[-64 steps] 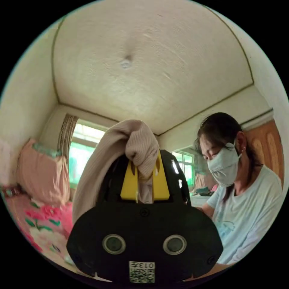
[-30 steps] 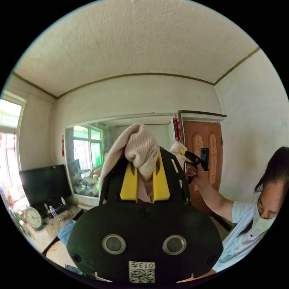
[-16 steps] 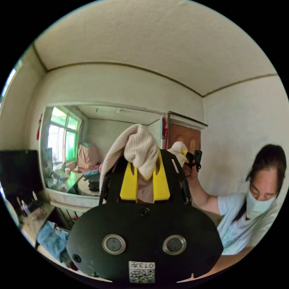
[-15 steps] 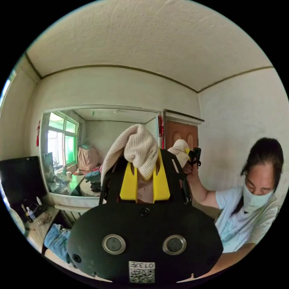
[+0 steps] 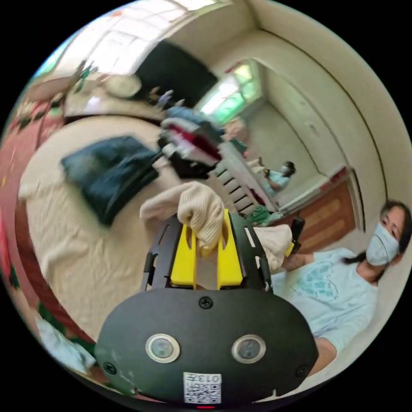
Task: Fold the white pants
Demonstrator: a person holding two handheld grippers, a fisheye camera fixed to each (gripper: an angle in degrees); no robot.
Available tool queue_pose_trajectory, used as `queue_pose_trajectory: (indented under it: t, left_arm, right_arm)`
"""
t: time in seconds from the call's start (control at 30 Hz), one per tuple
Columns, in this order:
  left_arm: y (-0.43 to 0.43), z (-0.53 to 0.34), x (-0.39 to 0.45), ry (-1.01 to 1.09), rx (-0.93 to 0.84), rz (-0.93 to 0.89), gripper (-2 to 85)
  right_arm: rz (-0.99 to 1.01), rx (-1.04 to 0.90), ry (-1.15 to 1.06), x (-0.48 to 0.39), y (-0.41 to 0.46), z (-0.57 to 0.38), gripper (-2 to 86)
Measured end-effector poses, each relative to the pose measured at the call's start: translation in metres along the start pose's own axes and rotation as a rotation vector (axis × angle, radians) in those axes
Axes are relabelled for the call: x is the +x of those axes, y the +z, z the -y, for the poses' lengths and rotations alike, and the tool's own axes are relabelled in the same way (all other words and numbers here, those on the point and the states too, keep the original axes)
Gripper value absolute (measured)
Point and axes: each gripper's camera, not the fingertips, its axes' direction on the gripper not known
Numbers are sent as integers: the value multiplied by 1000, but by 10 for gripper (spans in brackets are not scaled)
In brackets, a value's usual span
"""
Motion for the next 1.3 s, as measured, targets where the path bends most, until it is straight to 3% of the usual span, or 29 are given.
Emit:
queue_pose_trajectory:
  t: [0.07, 0.2, 0.5, 0.63, 0.73, 0.87, 0.97, 1.03, 1.2, 1.3]
  left_arm:
    - [9, -45, -63, -206, -34, 49, 73]
    - [13, -77, -107, -343, -95, 63, 71]
    - [-57, 14, -92, -120, -130, 111, 72]
    - [-78, 24, -109, -253, -131, 254, 90]
    - [-72, -1, -123, -406, -123, 247, 130]
    - [-66, -39, -103, -458, -107, 299, 142]
    - [-54, -50, -54, -347, -76, 363, 141]
    - [-35, -48, -18, -251, -126, 422, 141]
    - [44, -45, 52, -95, -281, 540, 170]
    - [86, -43, 75, -61, -359, 672, 214]
  right_arm:
    - [26, -172, 122, 43, 60, -24, 28]
    - [64, -405, 287, 97, 131, -68, 19]
    - [75, -451, -94, 37, 189, -19, 14]
    - [57, -532, -162, 45, 228, -22, 39]
    - [181, -745, -20, 81, 253, -40, 74]
    - [159, -694, -59, 99, 198, -59, 75]
    - [68, -544, 46, 141, 118, -68, 66]
    - [-72, -404, 158, 177, 56, -76, 62]
    - [-759, -35, 512, 269, -157, -129, 89]
    - [-884, 165, 745, 305, -259, -176, 99]
